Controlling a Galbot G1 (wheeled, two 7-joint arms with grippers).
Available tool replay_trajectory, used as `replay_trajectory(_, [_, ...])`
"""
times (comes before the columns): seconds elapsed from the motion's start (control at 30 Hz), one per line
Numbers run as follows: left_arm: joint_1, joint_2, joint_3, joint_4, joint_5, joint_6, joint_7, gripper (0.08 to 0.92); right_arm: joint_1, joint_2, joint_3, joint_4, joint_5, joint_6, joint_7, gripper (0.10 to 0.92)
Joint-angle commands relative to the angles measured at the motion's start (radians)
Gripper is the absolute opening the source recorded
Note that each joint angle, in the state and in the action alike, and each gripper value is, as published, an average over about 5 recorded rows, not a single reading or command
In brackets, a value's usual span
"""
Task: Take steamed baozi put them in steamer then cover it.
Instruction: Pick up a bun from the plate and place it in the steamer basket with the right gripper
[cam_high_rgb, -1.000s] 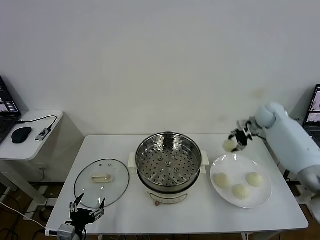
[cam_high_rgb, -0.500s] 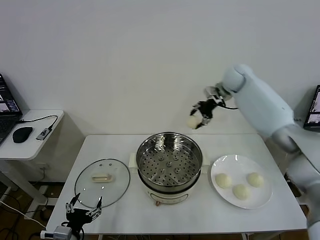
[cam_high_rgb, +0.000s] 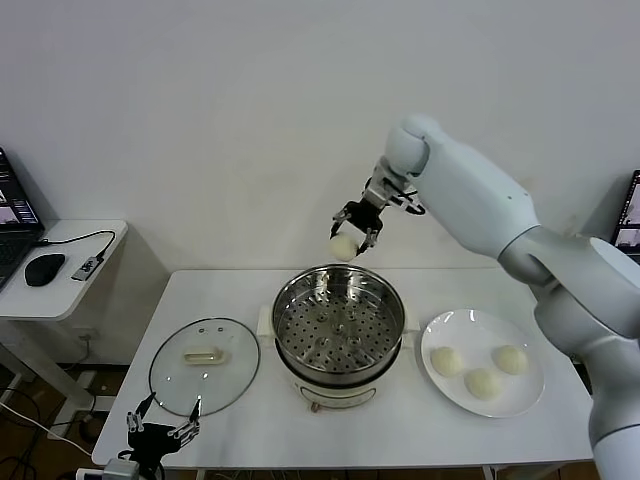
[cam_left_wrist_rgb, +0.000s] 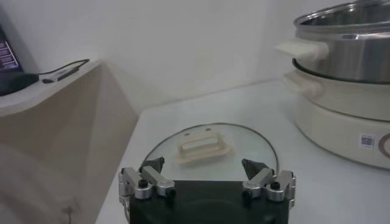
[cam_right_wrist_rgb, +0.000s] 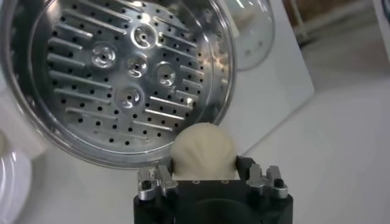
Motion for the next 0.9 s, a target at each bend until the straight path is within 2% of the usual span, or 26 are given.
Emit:
replay_trajectory(0.03, [0.005, -0.005, -0.003, -0.004, 0.001, 0.001, 0.0, 0.823, 0.014, 0.004, -0.065, 0.061, -0.069, 0.11, 0.021, 0.628])
replay_trajectory(0.13, [0.002, -0.011, 0.0, -0.001, 0.004, 0.001, 0.0, 0.823, 0.003, 0.01, -0.041, 0.101, -0.134, 0.11, -0.014, 0.628])
replay_trajectory(0.3, [0.005, -0.021, 0.0, -0.006, 0.005, 0.0, 0.0, 0.823, -0.017, 0.008, -0.046, 0.152, -0.136, 0.11, -0.044, 0.628])
replay_trajectory(0.6, [0.01, -0.021, -0.005, -0.011, -0.012, 0.002, 0.002, 0.823, -0.08, 0.034, -0.026, 0.092, -0.152, 0.109, -0.034, 0.628])
replay_trajectory(0.9, [-0.009, -0.022, 0.008, -0.006, -0.016, 0.004, 0.007, 0.823, -0.153, 0.048, 0.021, 0.064, -0.26, 0.109, -0.015, 0.628])
